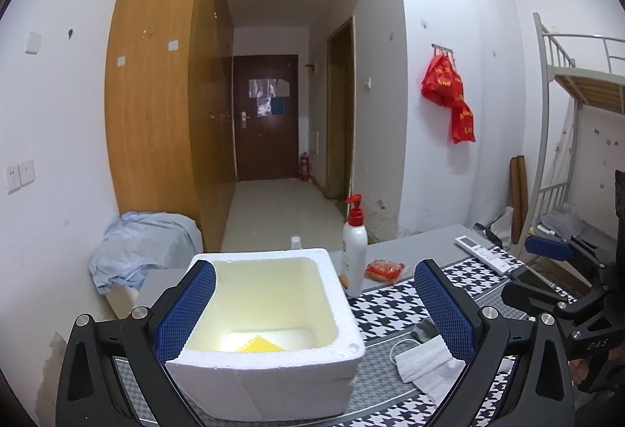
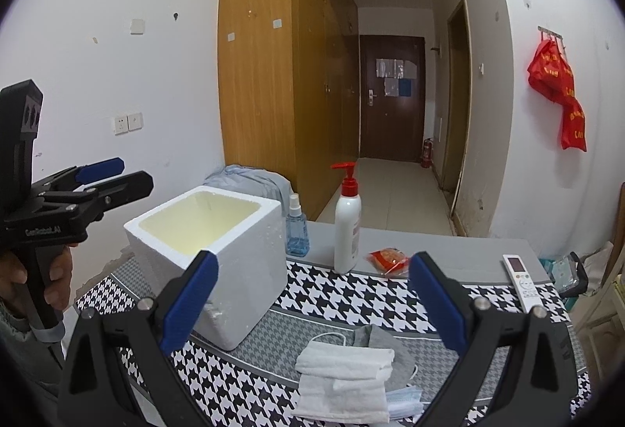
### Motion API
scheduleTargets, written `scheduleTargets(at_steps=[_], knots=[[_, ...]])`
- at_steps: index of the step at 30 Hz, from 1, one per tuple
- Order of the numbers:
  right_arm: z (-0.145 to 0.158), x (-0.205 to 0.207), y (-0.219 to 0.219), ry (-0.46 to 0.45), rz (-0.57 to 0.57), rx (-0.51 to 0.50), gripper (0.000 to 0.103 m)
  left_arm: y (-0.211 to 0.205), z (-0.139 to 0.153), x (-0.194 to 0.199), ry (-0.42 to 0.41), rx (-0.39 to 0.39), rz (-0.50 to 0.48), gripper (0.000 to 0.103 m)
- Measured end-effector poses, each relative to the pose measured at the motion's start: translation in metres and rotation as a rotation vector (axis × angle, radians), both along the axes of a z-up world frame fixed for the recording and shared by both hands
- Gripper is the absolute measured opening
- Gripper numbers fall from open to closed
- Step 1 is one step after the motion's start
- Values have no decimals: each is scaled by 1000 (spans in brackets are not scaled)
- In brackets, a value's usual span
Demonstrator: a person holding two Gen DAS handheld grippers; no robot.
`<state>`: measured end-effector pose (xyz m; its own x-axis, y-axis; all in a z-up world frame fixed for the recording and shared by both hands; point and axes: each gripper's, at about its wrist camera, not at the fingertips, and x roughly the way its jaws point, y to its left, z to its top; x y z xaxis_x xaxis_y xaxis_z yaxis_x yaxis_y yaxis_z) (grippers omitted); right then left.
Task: Organize soft objects
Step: 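Move both tools back toward the white face masks on the table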
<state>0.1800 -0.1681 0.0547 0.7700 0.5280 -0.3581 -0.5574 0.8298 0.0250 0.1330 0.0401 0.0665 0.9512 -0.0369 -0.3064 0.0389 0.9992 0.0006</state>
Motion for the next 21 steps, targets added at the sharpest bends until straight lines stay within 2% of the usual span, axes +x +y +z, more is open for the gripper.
scheduleTargets(at_steps=[13,21], knots=[[3,-15,-7,-25,7,10,100,-14,5,-22,-44,-7,-43,102],[4,-22,-13,-39,4,10,100,-23,-2,-25,-36,-14,-69,102]])
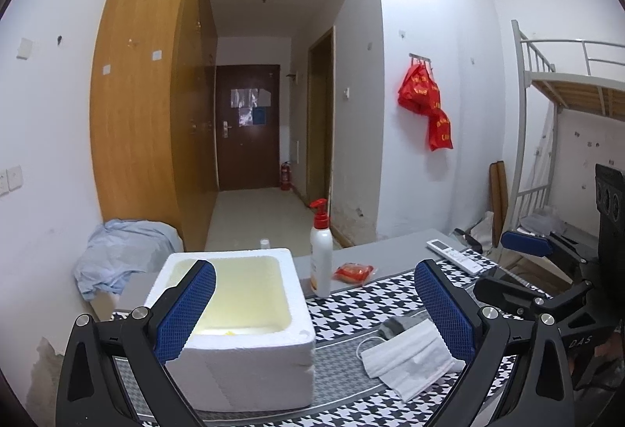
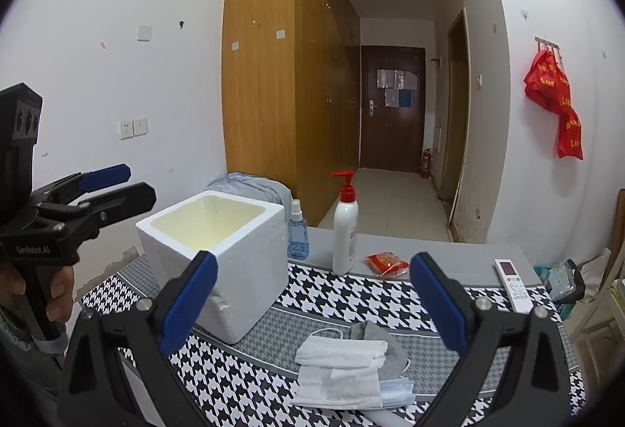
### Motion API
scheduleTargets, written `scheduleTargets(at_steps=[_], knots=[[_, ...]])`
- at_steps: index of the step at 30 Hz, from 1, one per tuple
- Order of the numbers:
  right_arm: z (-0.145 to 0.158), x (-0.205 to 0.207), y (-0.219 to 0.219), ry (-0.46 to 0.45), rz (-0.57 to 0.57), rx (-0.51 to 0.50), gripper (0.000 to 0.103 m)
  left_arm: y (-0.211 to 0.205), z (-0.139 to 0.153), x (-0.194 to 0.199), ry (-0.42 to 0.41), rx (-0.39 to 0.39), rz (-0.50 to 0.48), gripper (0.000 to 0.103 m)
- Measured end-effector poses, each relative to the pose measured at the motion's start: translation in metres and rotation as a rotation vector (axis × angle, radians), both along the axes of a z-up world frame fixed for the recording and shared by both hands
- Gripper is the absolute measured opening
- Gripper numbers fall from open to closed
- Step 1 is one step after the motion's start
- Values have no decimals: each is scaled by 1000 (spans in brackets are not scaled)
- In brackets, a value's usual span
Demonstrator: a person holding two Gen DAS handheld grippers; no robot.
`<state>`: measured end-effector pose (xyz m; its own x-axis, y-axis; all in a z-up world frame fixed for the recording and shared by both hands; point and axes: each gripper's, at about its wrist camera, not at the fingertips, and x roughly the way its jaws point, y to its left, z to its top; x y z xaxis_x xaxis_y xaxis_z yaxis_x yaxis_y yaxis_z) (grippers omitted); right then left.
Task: Organize soft objects
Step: 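Move both tools back toward the white face masks on the table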
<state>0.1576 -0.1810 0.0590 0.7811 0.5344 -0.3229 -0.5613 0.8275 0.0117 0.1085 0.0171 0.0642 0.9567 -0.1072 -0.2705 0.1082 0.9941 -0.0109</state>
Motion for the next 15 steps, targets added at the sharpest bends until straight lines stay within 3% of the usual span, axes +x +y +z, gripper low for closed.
scheduleTargets(at_steps=[15], knots=[[-11,-7,-12,7,-18,4,101,-16,-23,-11,10,13,-28,102]])
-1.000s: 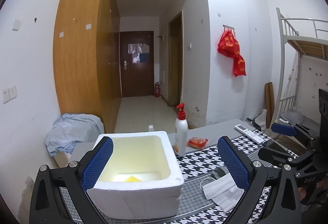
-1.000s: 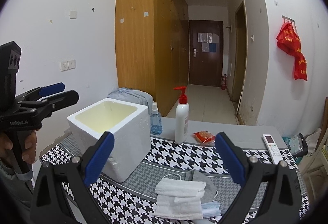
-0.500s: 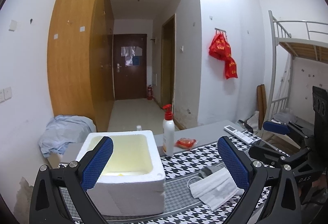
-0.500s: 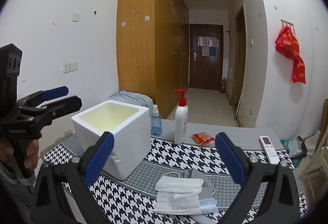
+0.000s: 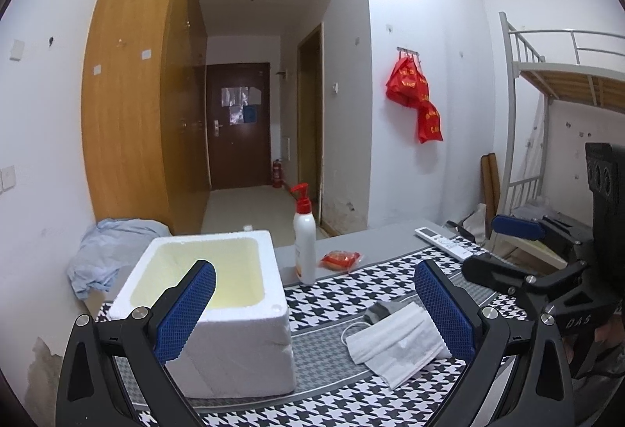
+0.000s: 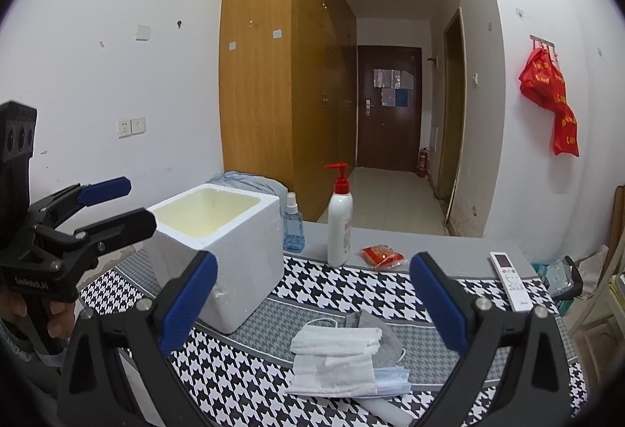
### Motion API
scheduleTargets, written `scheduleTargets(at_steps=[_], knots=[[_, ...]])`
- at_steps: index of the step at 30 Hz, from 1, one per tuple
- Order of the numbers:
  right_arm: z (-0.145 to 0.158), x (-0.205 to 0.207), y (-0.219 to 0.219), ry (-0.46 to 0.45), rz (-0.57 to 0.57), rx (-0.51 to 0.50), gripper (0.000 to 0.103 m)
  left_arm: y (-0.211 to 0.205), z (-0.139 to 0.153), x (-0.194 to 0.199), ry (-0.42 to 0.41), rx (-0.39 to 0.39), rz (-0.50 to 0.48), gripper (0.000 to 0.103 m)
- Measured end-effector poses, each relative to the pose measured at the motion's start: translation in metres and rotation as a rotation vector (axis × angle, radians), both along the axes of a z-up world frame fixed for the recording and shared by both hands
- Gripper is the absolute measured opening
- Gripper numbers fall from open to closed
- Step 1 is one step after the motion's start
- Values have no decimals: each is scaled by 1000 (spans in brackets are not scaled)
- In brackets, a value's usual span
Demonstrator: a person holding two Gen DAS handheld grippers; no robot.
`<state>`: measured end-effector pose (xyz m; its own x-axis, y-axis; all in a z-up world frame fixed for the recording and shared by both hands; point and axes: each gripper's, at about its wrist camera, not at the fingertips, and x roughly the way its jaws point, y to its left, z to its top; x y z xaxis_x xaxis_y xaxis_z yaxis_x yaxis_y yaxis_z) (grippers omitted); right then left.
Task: Organize soft objects
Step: 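Move both tools back toward the white face masks on the table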
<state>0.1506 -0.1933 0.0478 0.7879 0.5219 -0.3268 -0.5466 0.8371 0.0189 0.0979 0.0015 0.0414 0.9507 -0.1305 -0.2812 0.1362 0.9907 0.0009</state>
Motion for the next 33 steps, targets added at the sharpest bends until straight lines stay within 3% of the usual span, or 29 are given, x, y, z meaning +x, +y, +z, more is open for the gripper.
scheduleTargets(at_steps=[33], knots=[[-45,4,-28,78,-47,20,101,-14,-46,9,81,-14,-20,102]])
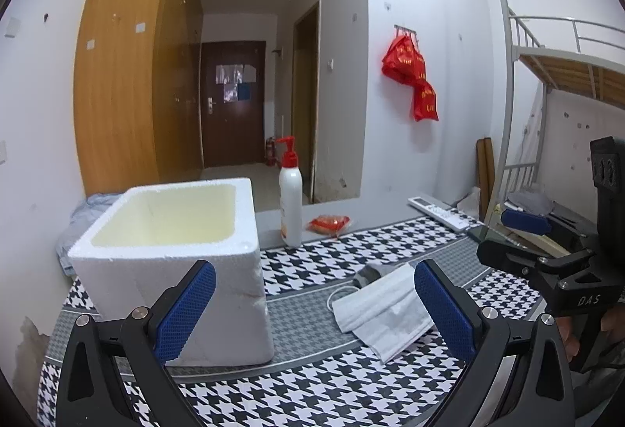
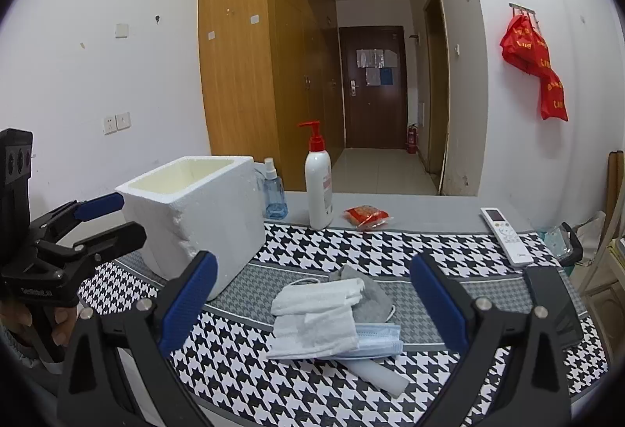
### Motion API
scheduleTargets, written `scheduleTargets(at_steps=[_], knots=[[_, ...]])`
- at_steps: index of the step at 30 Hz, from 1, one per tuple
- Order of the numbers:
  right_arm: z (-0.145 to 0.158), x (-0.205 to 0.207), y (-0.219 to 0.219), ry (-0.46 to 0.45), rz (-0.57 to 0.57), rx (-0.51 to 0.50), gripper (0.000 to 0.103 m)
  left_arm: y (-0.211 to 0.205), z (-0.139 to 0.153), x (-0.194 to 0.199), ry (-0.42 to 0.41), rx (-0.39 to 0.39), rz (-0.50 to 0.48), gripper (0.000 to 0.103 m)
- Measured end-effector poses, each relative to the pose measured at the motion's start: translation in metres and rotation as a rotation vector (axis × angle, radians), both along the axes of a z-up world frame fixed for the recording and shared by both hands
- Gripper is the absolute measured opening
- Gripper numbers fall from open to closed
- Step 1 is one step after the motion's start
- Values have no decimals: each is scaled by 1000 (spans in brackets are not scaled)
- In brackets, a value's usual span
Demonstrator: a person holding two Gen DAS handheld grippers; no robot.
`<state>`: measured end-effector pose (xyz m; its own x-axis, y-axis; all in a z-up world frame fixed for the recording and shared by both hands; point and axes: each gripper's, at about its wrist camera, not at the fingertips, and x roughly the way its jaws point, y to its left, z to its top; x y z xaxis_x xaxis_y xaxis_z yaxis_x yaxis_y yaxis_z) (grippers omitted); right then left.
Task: Organize soft objects
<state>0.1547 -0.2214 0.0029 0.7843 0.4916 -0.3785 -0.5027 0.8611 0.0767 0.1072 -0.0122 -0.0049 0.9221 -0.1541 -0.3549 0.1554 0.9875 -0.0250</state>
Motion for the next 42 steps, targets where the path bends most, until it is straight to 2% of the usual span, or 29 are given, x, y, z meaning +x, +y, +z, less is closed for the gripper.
scheduleTargets(at_steps=[7,22,42], knots=[[-7,5,-6,20,-17,1,101,-5,-7,7,24,-3,-15,102],[-20,4,-34,62,-108,-11,101,-31,-22,19,77,1,-112,102],[-41,16,-47,120,-121,-10,101,-62,-48,46,188,45,-179,102]])
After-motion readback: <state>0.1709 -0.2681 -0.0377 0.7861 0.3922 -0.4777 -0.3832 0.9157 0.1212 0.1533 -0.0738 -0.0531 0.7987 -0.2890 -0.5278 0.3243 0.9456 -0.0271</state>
